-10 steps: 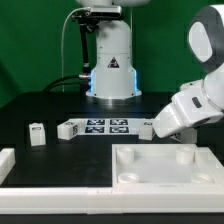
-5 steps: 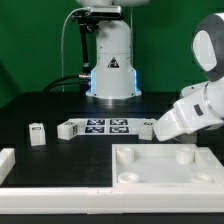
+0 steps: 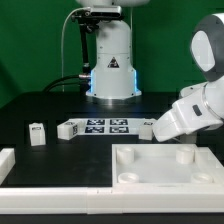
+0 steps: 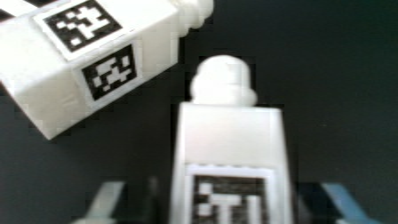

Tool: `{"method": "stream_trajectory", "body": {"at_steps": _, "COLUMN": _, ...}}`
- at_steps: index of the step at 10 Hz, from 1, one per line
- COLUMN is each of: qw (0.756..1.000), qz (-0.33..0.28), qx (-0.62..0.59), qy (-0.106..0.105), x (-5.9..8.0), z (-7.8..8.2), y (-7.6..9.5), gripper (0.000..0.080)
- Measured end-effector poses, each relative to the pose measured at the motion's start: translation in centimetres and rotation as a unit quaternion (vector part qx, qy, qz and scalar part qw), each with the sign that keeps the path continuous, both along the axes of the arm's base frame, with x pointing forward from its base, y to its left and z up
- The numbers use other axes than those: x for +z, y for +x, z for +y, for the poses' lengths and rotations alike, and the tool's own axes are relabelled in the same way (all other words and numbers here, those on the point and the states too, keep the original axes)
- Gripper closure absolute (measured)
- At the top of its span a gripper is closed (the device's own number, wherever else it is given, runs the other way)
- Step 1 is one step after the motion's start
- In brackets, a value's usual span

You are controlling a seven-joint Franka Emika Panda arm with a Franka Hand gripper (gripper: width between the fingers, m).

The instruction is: Assemble one leg

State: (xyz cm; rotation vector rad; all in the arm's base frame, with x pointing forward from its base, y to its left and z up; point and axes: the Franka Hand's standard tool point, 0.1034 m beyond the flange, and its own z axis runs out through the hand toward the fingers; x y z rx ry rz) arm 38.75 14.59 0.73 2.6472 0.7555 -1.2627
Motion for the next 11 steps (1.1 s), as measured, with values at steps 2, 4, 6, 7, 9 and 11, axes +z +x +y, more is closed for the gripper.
{"method": "stream_trajectory", "body": {"at_steps": 2, "qw": 1.0, "qz": 0.0, "qx": 0.0, "qy": 0.0, "x": 0.0, "z": 0.0, "y": 0.0, "gripper": 0.0512}}
{"method": "stream_trajectory", "body": {"at_steps": 4, "qw": 1.0, "qz": 0.0, "qx": 0.0, "qy": 0.0, "x": 0.0, "z": 0.0, "y": 0.0, "gripper": 0.0512}}
{"method": "stream_trajectory", "body": {"at_steps": 6, "qw": 1.0, "qz": 0.001, "qx": 0.0, "qy": 0.0, "x": 0.1, "z": 0.0, "y": 0.0, "gripper": 0.0512}}
{"method": "stream_trajectory", "body": {"at_steps": 7, "qw": 1.0, "qz": 0.003, "qx": -0.001, "qy": -0.003, "x": 0.7, "z": -0.1, "y": 0.1, "gripper": 0.0511}}
{"method": "stream_trajectory", "body": {"at_steps": 9, "qw": 1.0, "qz": 0.004, "qx": 0.0, "qy": -0.014, "x": 3.7, "z": 0.0, "y": 0.4, "gripper": 0.0511}}
{"method": "stream_trajectory", "body": {"at_steps": 11, "qw": 1.0, "qz": 0.011, "qx": 0.006, "qy": -0.019, "x": 6.7, "z": -0.2, "y": 0.8, "gripper": 0.0511}}
